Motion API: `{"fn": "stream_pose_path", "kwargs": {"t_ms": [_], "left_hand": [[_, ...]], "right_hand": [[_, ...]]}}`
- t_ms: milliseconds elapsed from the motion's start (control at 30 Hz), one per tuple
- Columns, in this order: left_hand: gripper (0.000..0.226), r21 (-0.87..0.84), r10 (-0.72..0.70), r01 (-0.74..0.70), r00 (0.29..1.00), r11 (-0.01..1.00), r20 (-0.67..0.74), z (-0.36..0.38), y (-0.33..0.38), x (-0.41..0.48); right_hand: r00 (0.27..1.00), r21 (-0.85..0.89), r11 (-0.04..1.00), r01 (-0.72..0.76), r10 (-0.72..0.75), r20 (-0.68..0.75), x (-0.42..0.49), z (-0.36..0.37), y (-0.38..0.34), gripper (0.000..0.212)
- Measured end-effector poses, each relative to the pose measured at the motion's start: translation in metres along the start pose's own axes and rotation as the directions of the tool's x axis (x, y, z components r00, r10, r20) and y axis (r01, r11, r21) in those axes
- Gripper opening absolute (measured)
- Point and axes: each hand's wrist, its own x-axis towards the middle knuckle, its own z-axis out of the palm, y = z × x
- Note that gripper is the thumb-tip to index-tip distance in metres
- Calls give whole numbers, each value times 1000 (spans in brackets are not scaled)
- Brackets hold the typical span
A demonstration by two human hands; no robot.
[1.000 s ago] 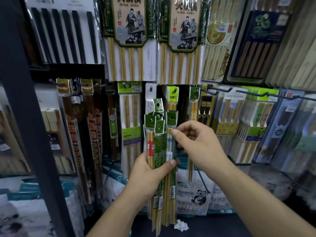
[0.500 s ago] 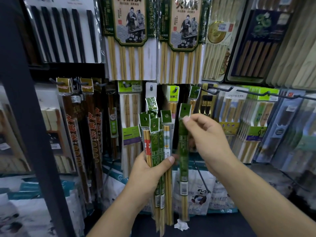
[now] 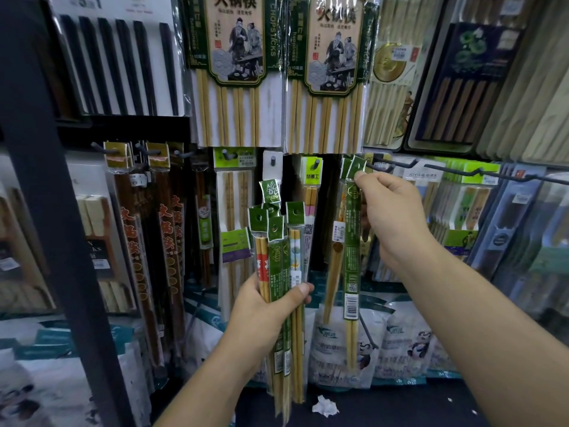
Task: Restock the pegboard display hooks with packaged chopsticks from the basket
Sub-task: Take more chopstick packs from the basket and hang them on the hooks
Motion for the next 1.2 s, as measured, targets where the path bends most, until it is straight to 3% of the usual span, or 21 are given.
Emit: {"fn": "stream_pose_path", "kwargs": {"t_ms": [233,533,733,900,967,1100,1200], "left_hand": [[35,44,-21,21,1000,999,-15,-1,-1,0],[28,38,-30,30,999,999,-14,-1,-2,0],[26,12,-20,21,999,1000,-36,0,-2,0],[27,12,21,-21,998,1000,-63,-1,0,0],[27,4,29,-29,998,1000,-55,0,0,1],[27,-18,23,-23,1000,1000,-20,3,1,-1],[32,-43,26,-26,1000,999,0,5,1,-2]], "right_hand": [[998,-38,998,57,-58,-16,0,-1,-4,44],[997,-65,995,78,-79,-12,4,1,4,39],[992,-216,970,110,-122,-42,7,0,21,49],[988,-250,964,93,-121,-100,-8,0,33,34],[994,-244,965,91,-102,-35,-22,0,34,31],[952,-195,973,126,-63,298,-51,8,32,14],[935,-171,966,193,-129,329,-58,14,32,9]]}}
